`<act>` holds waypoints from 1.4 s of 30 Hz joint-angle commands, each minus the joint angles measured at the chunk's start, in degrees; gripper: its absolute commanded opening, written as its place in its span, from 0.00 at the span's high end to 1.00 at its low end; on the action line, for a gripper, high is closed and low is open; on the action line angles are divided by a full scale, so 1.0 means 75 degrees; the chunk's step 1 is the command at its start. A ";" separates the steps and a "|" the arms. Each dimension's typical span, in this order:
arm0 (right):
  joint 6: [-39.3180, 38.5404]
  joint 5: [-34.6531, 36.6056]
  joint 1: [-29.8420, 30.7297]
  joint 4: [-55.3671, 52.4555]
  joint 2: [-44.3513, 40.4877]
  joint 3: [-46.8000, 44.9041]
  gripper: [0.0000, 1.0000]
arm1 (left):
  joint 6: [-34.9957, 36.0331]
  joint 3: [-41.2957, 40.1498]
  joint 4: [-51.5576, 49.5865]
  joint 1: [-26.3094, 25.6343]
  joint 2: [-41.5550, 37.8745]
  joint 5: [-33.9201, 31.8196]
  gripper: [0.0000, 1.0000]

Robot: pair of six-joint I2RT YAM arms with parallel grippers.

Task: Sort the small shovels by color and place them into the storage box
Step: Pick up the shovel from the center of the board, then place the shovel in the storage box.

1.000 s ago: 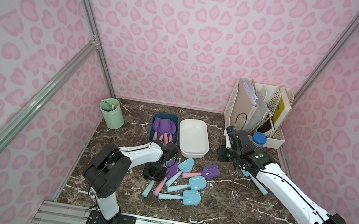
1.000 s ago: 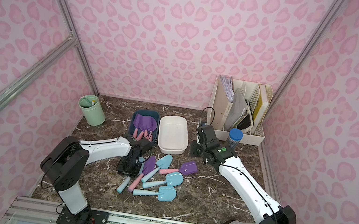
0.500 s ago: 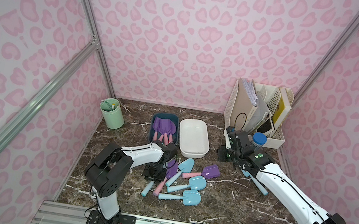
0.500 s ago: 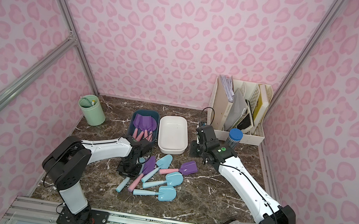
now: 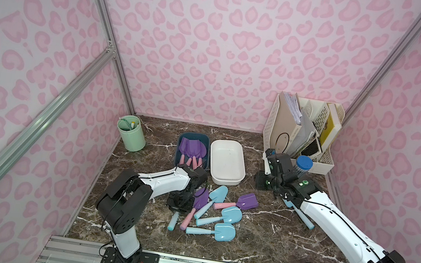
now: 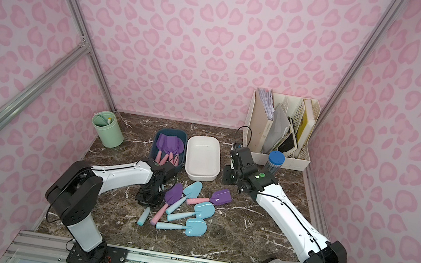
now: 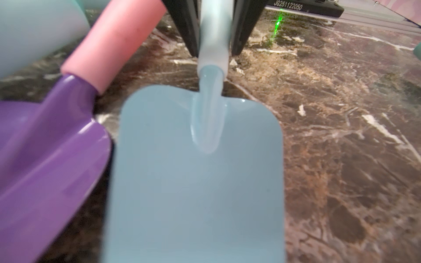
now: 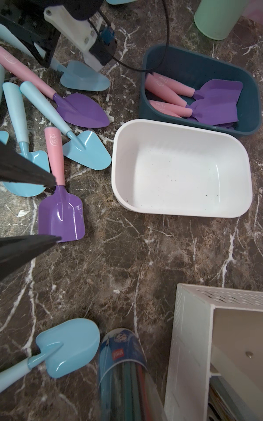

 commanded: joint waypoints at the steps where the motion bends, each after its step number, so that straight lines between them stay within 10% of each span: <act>1: 0.0040 -0.0003 0.0001 -0.0004 -0.0018 -0.0010 0.59 | 0.0087 0.0064 -0.0380 0.0018 -0.0190 -0.0136 0.76; 23: -0.0100 -0.0013 -0.0028 0.0034 -0.0357 -0.0148 0.59 | 0.0022 0.1983 -0.2461 0.0067 -0.1487 -0.0245 0.88; 42: -0.0231 0.0202 -0.0845 -0.0503 -0.1833 -0.0516 0.58 | -0.0679 0.8907 -0.2377 0.0030 0.3002 0.0468 0.90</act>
